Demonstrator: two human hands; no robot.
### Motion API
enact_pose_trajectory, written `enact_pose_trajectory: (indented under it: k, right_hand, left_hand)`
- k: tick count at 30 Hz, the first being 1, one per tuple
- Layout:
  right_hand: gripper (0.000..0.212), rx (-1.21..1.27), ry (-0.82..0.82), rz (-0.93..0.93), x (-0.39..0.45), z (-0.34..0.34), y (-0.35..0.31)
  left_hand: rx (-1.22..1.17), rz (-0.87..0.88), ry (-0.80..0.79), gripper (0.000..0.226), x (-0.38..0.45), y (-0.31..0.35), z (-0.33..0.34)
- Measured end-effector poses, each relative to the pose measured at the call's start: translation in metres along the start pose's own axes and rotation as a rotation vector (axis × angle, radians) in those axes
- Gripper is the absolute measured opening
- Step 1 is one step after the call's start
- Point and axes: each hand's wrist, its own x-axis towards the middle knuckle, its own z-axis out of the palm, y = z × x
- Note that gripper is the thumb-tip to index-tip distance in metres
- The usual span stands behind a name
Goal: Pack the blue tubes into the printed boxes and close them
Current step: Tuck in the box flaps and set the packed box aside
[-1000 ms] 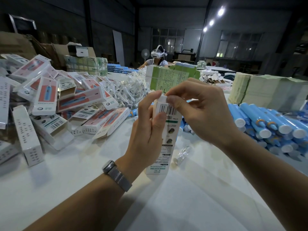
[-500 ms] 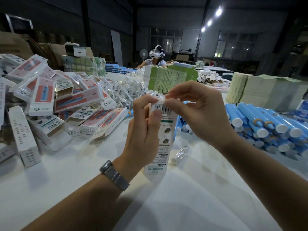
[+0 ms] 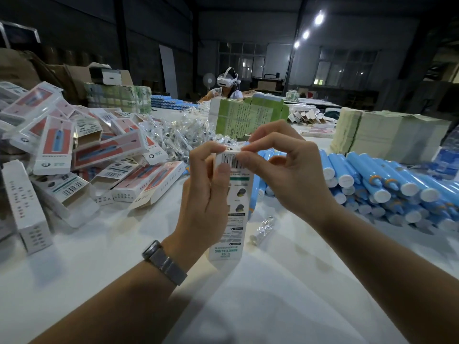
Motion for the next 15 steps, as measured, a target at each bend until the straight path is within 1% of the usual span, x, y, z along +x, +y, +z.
enact_pose_trajectory:
  k: [3,5,6,8,9,10,13,15]
  right_hand:
    - [0.009,-0.113,-0.016,0.064,-0.001,0.001,0.003]
    - [0.018,-0.178,-0.050,0.110,-0.001,0.001,0.004]
    - [0.028,-0.216,-0.073,0.128,-0.001,0.001,0.004]
    - [0.056,-0.282,-0.150,0.174,-0.002,0.001,0.003]
    - [0.070,-0.281,-0.193,0.213,-0.002,0.001,0.002]
    - [0.078,-0.242,-0.224,0.256,-0.004,0.003,0.002]
    - [0.086,-0.070,-0.225,0.334,-0.008,0.006,-0.001]
    - [0.088,-0.104,-0.191,0.326,-0.012,0.001,-0.006]
  left_hand:
    - [-0.023,-0.029,0.031,0.025,0.002,-0.001,-0.003]
    - [0.000,-0.036,0.048,0.024,0.003,-0.003,-0.005]
    - [0.031,-0.026,0.055,0.022,0.004,-0.005,-0.005]
    - [0.123,0.009,0.064,0.022,0.006,-0.007,-0.005]
    - [0.145,0.014,0.060,0.023,0.006,-0.007,-0.006]
    - [0.138,0.003,0.052,0.024,0.007,-0.007,-0.007]
    - [0.109,0.016,0.036,0.028,0.005,-0.006,-0.011]
    - [0.022,-0.016,0.012,0.034,0.005,0.000,-0.006]
